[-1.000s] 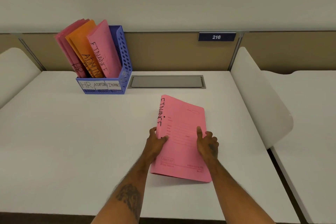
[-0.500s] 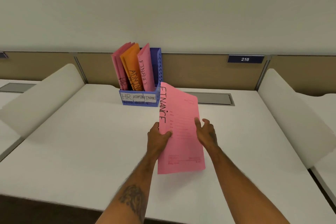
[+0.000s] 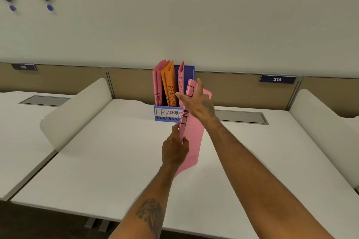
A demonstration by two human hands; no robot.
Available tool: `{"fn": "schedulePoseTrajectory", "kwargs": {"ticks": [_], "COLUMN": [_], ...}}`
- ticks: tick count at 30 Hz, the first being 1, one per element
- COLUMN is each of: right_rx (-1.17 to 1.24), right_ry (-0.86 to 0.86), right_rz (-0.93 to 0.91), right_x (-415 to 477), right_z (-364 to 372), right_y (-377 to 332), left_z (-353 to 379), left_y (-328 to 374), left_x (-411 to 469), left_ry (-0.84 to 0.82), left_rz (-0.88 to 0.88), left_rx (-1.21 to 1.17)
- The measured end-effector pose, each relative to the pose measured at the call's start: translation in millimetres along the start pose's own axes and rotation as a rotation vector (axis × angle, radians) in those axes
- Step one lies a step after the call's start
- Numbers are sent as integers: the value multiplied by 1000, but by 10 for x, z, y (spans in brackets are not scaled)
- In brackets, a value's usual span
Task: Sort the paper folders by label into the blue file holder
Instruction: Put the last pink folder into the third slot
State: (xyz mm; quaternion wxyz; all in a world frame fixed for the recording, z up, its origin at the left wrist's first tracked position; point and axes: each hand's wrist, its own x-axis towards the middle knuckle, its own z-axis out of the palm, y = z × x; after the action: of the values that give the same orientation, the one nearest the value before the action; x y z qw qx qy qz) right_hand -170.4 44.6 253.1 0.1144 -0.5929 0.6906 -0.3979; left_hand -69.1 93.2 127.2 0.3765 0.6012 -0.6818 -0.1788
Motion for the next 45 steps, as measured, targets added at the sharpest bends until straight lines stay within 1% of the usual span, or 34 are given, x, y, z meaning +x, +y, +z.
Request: {"fn": "schedulePoseTrajectory", "kwargs": {"ticks": [3,7,10,16,19,22,27,29,33,36,40,45], "right_rx": [-69,-42,-59,-48,-72,-67,-61,-60,-72,-94,-107,-125], "right_ry": [33,106,125,184,217,229,255,247,270,312,390,474], "right_rz": [-8,43,54,13,-15,-27,-84,-93,-99,-122,-148,-226], "right_x": [42,121,218,589,870,1140,1535,1669,1932,2142,2408,2677], "right_z": [-7,-14,19,127,129,114,98,92,90,122,183,326], "right_y": [-169,-266,-268,-192,-150,-96,-84,-108,-163,-188,-206,-196], "left_z": [-85,-108,-75,1,-3,-50,-168,-217,-280,-319,-352,-288], "left_y": [-29,-108,-151,-163,-161,-220,-310,-333,-388,-386,-356,-368], "left_x": [3,53,151,519,794,1114,1694,1946,2476,2868,3278,3685], "left_ry": [22,29,7,-42,-116,-109,-47,-50,-87,-149,-224,-247], "left_rz": [53,129,153,216,257,282,316,321,280,273,299,338], "left_rx": [30,84,121,153,103,100,183,247,397,466,489,486]}}
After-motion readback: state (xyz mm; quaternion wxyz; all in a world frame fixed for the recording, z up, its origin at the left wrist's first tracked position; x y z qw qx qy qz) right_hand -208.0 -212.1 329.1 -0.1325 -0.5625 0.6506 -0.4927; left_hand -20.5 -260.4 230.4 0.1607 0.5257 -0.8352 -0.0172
